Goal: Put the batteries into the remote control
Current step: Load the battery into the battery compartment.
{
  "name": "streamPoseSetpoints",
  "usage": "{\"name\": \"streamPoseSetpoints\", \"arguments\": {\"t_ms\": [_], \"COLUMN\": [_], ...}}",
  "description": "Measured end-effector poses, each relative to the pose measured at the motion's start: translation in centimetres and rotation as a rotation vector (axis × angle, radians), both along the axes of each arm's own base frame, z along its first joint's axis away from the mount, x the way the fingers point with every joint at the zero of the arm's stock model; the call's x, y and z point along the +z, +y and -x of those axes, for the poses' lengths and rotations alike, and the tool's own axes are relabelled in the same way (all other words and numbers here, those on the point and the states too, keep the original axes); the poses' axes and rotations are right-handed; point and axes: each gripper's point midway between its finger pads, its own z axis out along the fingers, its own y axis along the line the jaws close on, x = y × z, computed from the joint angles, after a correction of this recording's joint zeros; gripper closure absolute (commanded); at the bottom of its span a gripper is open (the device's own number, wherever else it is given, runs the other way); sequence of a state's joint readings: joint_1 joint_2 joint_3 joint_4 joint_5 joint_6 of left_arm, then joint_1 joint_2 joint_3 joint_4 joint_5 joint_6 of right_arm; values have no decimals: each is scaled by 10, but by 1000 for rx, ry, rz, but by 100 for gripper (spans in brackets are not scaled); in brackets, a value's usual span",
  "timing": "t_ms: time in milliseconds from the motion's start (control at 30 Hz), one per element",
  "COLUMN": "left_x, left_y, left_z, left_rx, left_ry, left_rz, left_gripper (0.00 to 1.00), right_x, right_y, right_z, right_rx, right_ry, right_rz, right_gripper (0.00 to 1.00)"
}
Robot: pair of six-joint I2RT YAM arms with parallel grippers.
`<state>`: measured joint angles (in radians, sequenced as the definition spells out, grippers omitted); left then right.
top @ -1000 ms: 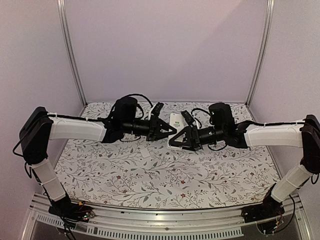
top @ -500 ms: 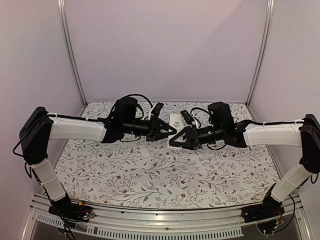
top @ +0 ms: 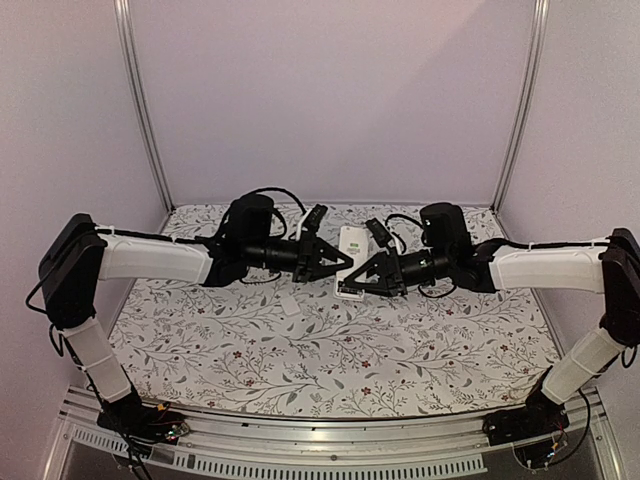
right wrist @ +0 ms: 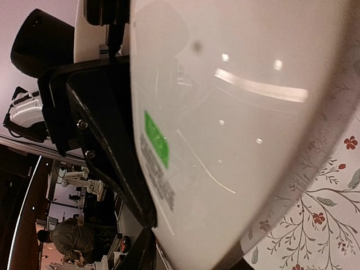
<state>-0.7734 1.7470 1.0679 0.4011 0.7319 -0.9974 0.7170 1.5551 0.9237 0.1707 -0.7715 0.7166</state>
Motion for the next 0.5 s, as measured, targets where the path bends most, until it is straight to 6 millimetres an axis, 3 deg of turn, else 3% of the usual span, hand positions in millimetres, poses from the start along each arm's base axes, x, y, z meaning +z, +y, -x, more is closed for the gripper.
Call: {"name": "streamPoseSetpoints", "arguments": {"t_ms": [100, 400, 500], "left_x": [5, 9, 10], "left_y": [0, 0, -1], "left_z": [1, 2, 2], "left_rx": [-16, -24, -26], "left_ry": [-16, -15, -15], "left_rz": [21, 38, 43], "left_gripper": [100, 100, 100], "right_x": [4, 4, 3], "right_y": [-2, -3, -3], "right_z": [3, 4, 5], "right_rx": [21, 30, 35], "right_ry": [5, -13, -17], "right_rz": [-13, -9, -5], "right_gripper": [73, 50, 50]}}
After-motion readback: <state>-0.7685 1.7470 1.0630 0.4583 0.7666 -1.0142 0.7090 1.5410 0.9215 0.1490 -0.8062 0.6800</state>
